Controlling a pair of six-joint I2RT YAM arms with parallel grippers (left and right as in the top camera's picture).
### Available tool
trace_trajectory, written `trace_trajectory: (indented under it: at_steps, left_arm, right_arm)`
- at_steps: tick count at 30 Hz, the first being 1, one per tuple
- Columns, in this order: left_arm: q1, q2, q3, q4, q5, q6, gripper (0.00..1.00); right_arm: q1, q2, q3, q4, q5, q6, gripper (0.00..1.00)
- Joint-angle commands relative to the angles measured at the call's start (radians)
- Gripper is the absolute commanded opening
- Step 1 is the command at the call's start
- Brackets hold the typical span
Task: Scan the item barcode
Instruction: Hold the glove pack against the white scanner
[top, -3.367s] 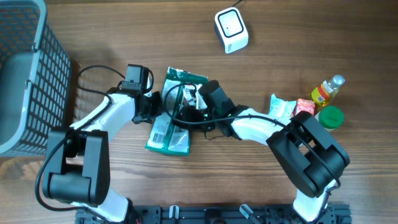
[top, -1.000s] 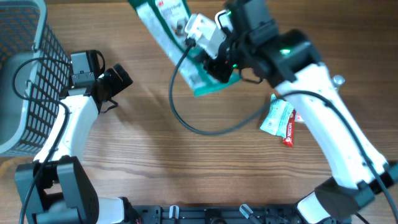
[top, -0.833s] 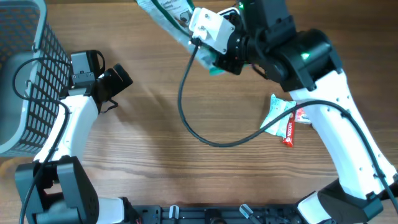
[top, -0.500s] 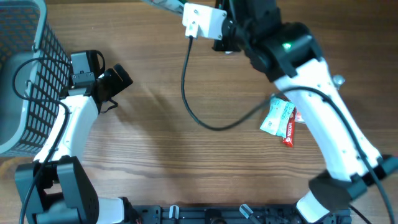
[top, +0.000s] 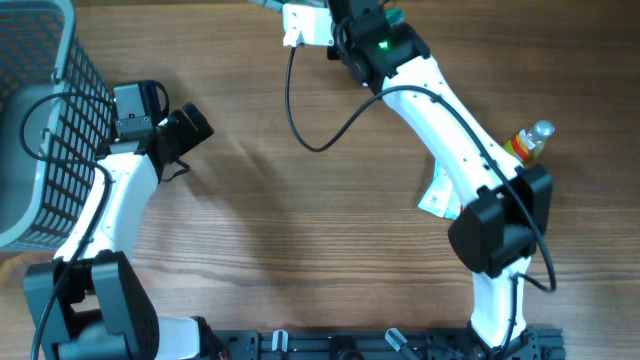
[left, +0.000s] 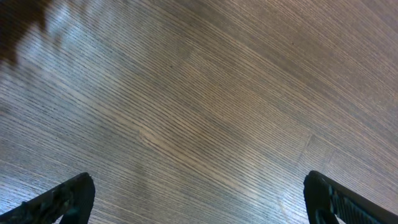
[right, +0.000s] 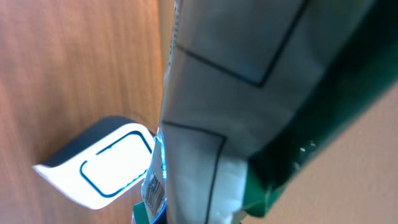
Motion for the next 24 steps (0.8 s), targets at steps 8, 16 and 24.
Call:
trace_trajectory:
  at_steps: [8,16,24]
  left_arm:
    - [0.004,-0.013,0.014,0.0,-0.01,0.002,1.0]
    - [0.004,-0.013,0.014,0.0,-0.01,0.001,1.0]
    - [0.004,-0.013,0.014,0.0,-0.01,0.002,1.0]
  right_arm:
    - [-0.051,0.115,0.005,0.173,0.059,0.047,0.04]
    - [-0.052,0.177,0.005,0.233,0.058,0.039,0.04]
    - [-0.048,0.188,0.005,0.155,-0.027,0.119,0.04]
